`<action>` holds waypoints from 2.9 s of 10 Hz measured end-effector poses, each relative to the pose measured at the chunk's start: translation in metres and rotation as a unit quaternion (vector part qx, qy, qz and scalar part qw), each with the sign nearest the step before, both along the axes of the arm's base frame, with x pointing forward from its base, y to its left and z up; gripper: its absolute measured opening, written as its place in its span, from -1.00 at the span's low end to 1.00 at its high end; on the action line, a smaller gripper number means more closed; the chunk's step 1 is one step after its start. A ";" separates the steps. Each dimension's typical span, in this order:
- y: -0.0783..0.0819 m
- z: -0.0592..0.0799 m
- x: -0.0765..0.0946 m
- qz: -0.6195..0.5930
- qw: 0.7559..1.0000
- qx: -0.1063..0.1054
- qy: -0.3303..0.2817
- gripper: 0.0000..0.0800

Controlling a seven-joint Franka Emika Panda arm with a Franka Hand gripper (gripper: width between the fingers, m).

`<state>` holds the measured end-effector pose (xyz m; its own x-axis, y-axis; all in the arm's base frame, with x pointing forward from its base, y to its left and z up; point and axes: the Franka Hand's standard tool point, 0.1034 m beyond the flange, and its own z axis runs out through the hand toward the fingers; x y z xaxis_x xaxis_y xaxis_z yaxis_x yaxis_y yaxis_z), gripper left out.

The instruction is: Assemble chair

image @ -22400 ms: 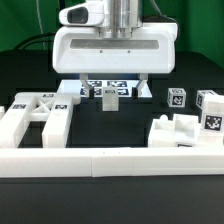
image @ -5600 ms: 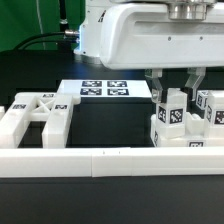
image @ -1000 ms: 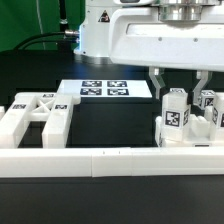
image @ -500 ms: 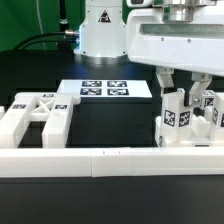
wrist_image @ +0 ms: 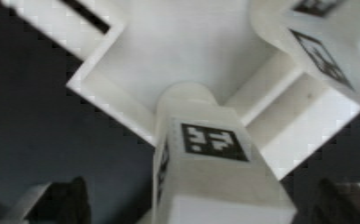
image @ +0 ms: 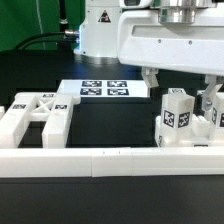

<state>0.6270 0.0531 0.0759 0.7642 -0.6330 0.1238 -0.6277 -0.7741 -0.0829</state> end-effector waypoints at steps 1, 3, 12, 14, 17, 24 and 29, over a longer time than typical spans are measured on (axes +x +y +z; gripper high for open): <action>0.000 0.000 0.000 0.046 0.999 -0.007 0.000 0.61; -0.003 0.001 0.001 0.160 0.987 -0.025 0.000 0.62; -0.011 -0.001 0.003 0.490 0.868 -0.084 0.010 0.62; -0.010 -0.001 0.003 0.482 0.872 -0.082 0.010 0.07; -0.010 0.000 0.003 0.471 0.878 -0.081 0.009 -0.27; -0.006 -0.001 0.001 0.180 0.983 -0.028 0.003 -0.27; -0.017 -0.001 -0.010 0.039 0.999 -0.009 0.023 -0.25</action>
Offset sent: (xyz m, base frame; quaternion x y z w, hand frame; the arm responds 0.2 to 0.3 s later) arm -0.0012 0.0033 0.0041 0.0081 -0.0027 -0.2672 0.9636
